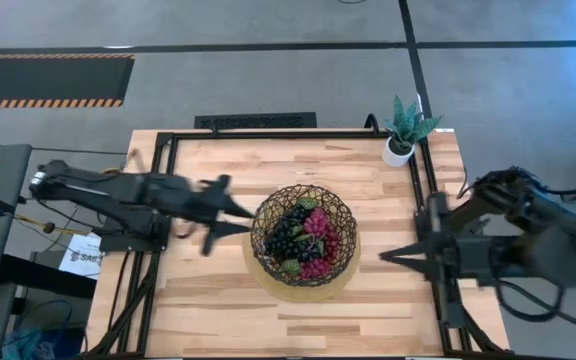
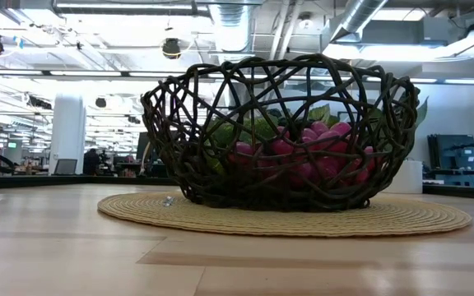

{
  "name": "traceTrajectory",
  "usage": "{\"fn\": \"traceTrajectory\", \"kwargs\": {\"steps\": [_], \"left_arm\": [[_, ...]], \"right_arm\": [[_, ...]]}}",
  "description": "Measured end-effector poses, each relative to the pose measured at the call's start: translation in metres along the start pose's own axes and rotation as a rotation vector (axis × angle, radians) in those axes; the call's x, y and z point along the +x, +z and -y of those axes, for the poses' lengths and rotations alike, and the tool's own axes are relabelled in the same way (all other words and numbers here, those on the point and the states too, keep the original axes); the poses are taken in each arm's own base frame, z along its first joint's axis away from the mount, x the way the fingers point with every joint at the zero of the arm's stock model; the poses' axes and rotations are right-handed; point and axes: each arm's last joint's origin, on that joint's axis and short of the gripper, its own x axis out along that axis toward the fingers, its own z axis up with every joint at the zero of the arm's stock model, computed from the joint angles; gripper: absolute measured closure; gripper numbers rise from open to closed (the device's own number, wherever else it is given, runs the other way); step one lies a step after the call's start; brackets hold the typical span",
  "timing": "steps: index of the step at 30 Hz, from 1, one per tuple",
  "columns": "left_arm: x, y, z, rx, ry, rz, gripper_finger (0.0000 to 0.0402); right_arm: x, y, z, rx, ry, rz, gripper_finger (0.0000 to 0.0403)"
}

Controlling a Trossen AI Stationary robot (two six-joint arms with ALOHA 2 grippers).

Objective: Build produce basket
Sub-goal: Return to Home Position

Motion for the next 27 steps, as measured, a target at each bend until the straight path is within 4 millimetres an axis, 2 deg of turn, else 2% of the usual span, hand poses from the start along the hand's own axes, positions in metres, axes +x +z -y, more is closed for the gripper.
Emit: {"fn": "traceTrajectory", "kwargs": {"steps": [5,8,10,11,15,18,22,27], "left_arm": [[-0.055,-0.003,0.014,0.03,0.015,0.028,0.0336],[-0.075,-0.009,0.019,0.032,0.024,0.023,0.0386],[-0.082,-0.01,0.022,0.035,0.027,0.035,0.0394],[-0.084,-0.01,0.024,0.039,0.032,0.042,0.0394],[-0.085,-0.014,0.029,0.075,0.073,0.034,0.04],[-0.081,-0.016,0.032,0.077,0.102,0.031,0.0401],[-0.076,-0.016,0.036,0.063,0.127,0.038,0.0401],[-0.072,-0.015,0.039,0.058,0.159,0.062,0.0401]], "right_arm": [[-0.035,-0.011,0.003,-0.034,-0.136,-0.053,0.0398],[-0.051,-0.029,0.002,-0.013,-0.196,-0.082,0.0399],[-0.061,-0.046,0.001,0.02,-0.236,-0.077,0.04],[-0.064,-0.051,-0.004,0.081,-0.25,-0.048,0.04],[-0.07,-0.076,-0.023,0.024,-0.24,-0.01,0.0401],[-0.08,-0.106,-0.022,0.115,-0.226,0.031,0.0401],[-0.086,-0.151,-0.009,0.213,-0.213,0.065,0.0402],[-0.089,-0.201,0.028,0.384,-0.23,0.087,0.0402]]}}
